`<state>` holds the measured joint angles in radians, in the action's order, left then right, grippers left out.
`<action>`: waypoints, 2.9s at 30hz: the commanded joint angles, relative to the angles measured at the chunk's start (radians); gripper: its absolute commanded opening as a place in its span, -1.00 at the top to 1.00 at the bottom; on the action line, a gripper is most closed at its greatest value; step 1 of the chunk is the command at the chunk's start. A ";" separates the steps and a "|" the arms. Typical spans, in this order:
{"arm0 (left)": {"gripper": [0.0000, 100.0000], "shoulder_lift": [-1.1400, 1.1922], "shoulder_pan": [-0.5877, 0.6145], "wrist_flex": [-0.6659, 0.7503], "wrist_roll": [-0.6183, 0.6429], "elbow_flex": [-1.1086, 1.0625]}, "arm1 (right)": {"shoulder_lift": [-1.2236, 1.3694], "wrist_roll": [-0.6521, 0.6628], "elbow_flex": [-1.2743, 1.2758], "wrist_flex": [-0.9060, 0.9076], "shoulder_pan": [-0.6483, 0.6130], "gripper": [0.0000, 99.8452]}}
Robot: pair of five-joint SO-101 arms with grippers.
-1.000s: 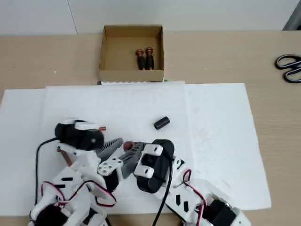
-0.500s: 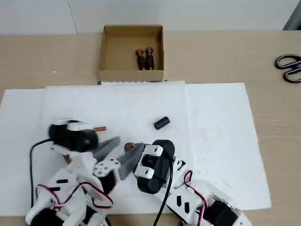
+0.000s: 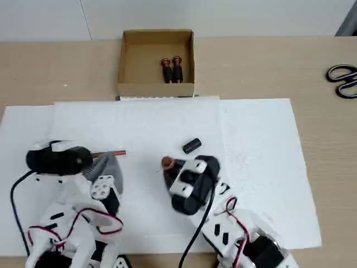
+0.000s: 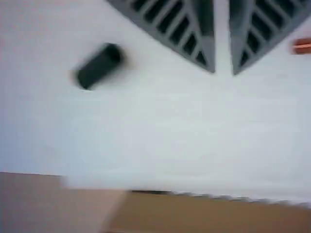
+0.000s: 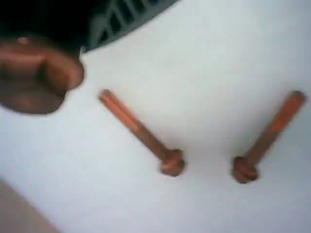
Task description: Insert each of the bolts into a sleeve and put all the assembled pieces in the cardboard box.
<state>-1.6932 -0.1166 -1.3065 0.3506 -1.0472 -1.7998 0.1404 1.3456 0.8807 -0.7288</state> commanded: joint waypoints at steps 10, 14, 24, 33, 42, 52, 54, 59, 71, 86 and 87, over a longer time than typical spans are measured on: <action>0.99 0.006 0.356 0.124 -0.270 -0.369 | -0.013 0.002 0.170 -0.002 0.326 1.00; 0.99 0.006 0.350 0.193 -0.245 -0.430 | -0.013 -0.066 0.218 -0.007 0.372 1.00; 0.99 0.005 0.350 0.233 -0.241 -0.535 | -0.004 -0.157 0.161 -0.067 0.378 1.00; 0.99 0.005 0.350 0.233 -0.241 -0.533 | 0.323 -0.161 -0.078 -0.139 0.378 1.00; 0.99 0.005 0.350 0.233 -0.241 -0.533 | 0.960 -0.163 -0.506 -0.326 0.378 1.00; 0.99 0.005 0.350 0.233 -0.241 -0.533 | 1.604 -0.163 -1.060 -0.406 0.377 1.00; 0.99 0.005 0.350 0.233 -0.241 -0.533 | 1.724 -0.163 -1.194 -0.400 0.377 1.00; 0.99 0.005 0.350 0.232 -0.241 -0.533 | 1.991 -0.163 -1.516 -0.400 0.369 1.00; 0.99 0.006 0.350 0.230 -0.241 -0.532 | 2.522 -0.161 -2.111 -0.403 0.298 0.99; 0.99 0.006 0.350 0.229 -0.241 -0.532 | 2.750 -0.160 -2.308 -0.302 0.283 0.74; 0.99 0.006 0.350 0.229 -0.241 -0.532 | 2.750 -0.160 -2.308 -0.282 0.283 0.66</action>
<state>-1.6809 0.2271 -1.0963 0.1005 -1.5858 0.9820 -0.0084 -0.8853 0.5631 -0.4373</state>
